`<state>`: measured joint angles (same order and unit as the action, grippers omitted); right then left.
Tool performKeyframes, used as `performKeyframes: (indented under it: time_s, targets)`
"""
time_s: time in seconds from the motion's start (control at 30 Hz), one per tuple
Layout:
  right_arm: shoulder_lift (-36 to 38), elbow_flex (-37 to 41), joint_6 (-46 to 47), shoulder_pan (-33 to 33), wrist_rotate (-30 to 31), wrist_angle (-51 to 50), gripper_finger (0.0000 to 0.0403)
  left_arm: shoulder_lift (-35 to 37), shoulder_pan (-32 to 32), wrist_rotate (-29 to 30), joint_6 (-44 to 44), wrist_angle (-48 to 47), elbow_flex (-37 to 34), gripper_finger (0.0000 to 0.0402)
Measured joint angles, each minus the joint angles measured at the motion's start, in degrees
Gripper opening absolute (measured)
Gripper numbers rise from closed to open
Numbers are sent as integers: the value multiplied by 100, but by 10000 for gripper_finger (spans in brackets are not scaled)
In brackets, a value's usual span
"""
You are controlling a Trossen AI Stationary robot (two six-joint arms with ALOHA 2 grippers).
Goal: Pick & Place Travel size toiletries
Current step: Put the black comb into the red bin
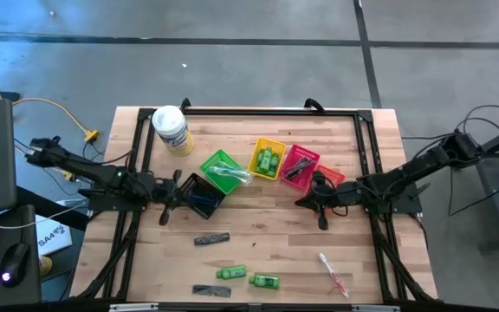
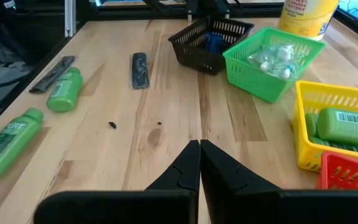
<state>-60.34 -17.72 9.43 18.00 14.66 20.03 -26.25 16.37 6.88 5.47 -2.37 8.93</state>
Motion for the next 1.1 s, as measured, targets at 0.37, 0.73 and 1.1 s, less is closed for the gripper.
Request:
performKeyframes:
  time_s: [0.37, 0.73, 1.1]
  targets:
    - [0, 0, -4, 0, -2, 34, 4, -2056, 1720, 494, 1453, 92, 687, 0]
    - [0, 0, 96, 0, -20, 22, 4, -5180, 2614, 1109, 2340, -61, 2040, 0]
    - [0, -2, 90, 0, -28, 17, 4, -6375, 2381, 1270, 2368, -651, 3075, 0]
